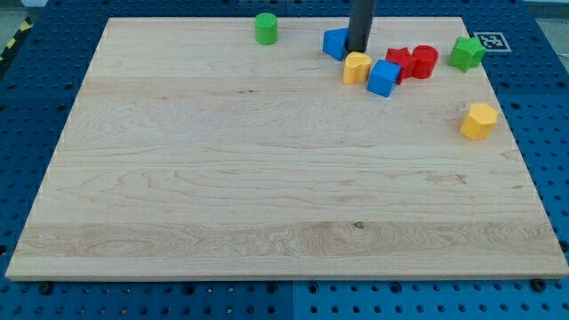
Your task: Push the green star to the red circle
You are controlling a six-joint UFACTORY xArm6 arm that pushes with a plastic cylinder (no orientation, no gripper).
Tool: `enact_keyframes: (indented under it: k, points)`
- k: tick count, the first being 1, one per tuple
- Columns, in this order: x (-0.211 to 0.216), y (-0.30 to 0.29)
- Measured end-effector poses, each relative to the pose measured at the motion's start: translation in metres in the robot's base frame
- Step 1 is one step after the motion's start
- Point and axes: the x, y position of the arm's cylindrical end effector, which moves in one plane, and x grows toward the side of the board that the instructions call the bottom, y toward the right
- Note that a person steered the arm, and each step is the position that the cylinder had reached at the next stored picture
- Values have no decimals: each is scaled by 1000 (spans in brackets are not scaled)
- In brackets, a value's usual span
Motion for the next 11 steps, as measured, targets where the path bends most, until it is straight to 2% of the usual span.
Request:
enact_keyframes:
  k: [3, 4, 6, 7, 8, 9, 10, 11]
  points:
    - [0, -82]
    - [0, -88]
    - [-8, 17]
    - [-50, 59]
    - [-78, 136]
    - [-60, 232]
    - [7, 244]
    - [34, 240]
